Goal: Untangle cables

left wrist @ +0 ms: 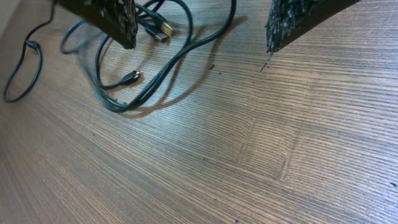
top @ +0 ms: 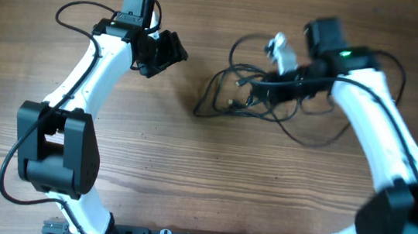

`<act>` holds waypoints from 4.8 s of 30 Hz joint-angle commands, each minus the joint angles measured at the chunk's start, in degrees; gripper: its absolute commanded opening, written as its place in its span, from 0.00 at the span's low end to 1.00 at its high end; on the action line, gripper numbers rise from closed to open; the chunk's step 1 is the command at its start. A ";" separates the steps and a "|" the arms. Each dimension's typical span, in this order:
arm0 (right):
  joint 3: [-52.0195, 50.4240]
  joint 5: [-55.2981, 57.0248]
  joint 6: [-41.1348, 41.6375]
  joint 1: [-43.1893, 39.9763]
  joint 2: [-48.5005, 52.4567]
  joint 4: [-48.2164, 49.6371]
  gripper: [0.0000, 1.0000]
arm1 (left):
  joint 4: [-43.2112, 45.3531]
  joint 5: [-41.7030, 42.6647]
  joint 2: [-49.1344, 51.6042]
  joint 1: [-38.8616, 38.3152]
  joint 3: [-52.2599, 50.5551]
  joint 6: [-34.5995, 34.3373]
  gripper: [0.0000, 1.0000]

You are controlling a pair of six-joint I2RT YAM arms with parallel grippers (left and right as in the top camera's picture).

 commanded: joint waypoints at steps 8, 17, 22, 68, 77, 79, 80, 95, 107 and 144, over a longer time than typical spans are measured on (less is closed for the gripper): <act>13.64 11.06 23.45 -22.91 -7.43 21.07 0.04 | -0.59 0.28 0.76 0.11 0.09 0.70 0.68; 28.50 29.73 24.44 -55.65 -6.29 26.08 0.04 | -0.59 0.28 0.76 0.11 0.09 0.68 0.68; 28.50 34.27 21.16 -55.21 7.30 19.06 0.12 | -0.61 0.28 0.76 0.11 0.09 0.70 0.68; 28.50 9.81 13.35 -29.79 14.01 -1.33 1.00 | 8.26 -8.98 14.97 -13.25 0.02 11.21 0.41; 28.50 9.49 13.40 -29.70 14.01 -2.71 1.00 | 6.32 -8.90 12.24 -12.31 0.59 10.56 0.04; 28.50 8.90 13.31 -28.74 14.01 -3.34 1.00 | 2.89 -8.70 7.02 -11.02 1.42 10.56 0.04; 28.50 8.87 13.11 -27.93 14.01 -3.67 1.00 | 1.31 -8.72 3.74 -10.34 1.42 9.68 0.04; 28.50 -4.50 7.37 -9.84 14.01 -3.13 1.00 | 8.50 18.69 -23.23 -0.57 1.42 -13.86 0.04; 28.50 -9.18 7.19 -9.55 14.01 -3.06 1.00 | 22.23 36.54 -23.06 -0.57 1.40 -16.15 0.04; 26.69 7.93 55.39 13.90 26.10 33.31 0.31 | 29.66 27.71 -23.06 2.36 1.40 -55.06 0.04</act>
